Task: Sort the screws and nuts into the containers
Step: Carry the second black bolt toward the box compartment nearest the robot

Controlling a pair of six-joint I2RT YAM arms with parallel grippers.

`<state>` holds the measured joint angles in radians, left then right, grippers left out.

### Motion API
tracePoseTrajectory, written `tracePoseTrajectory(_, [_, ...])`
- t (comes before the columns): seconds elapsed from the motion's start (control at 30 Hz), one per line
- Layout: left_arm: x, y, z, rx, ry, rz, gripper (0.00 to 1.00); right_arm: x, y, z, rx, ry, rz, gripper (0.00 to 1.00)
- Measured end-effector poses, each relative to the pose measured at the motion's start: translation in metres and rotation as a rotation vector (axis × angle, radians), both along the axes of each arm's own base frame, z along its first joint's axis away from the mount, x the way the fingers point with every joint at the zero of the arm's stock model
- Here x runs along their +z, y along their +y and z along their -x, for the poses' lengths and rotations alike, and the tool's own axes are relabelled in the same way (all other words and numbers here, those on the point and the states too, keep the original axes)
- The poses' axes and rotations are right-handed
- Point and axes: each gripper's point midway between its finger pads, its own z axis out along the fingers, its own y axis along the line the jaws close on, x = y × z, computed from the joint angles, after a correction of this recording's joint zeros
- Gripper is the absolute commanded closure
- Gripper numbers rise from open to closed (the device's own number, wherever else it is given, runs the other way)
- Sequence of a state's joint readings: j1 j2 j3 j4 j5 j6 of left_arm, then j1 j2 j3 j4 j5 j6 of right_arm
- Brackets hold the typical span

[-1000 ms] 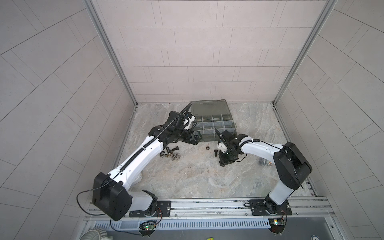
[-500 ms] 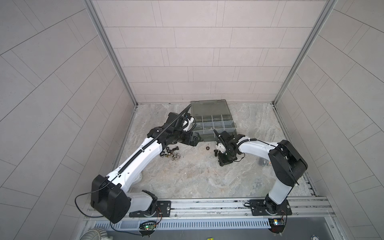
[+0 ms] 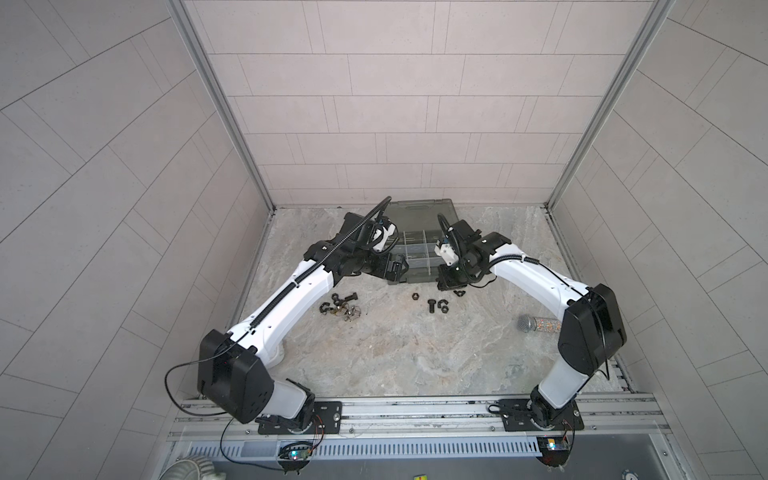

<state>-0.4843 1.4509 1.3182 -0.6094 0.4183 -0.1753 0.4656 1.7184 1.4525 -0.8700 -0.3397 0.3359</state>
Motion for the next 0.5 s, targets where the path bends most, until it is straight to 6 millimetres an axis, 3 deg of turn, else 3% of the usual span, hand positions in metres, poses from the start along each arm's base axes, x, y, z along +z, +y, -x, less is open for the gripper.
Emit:
tracePoseTrajectory(0.2, [-0.001,-0.008,-0.008,-0.007,0.008,0.015,0.00,-0.018,-0.019,-0.043,-0.071,0.027,0.029,1.00])
tracePoseTrajectory(0.5, [-0.006,-0.013,-0.014,-0.011,0.020,0.026,0.00,-0.057,-0.050,-0.084,-0.162,0.095,0.049,1.00])
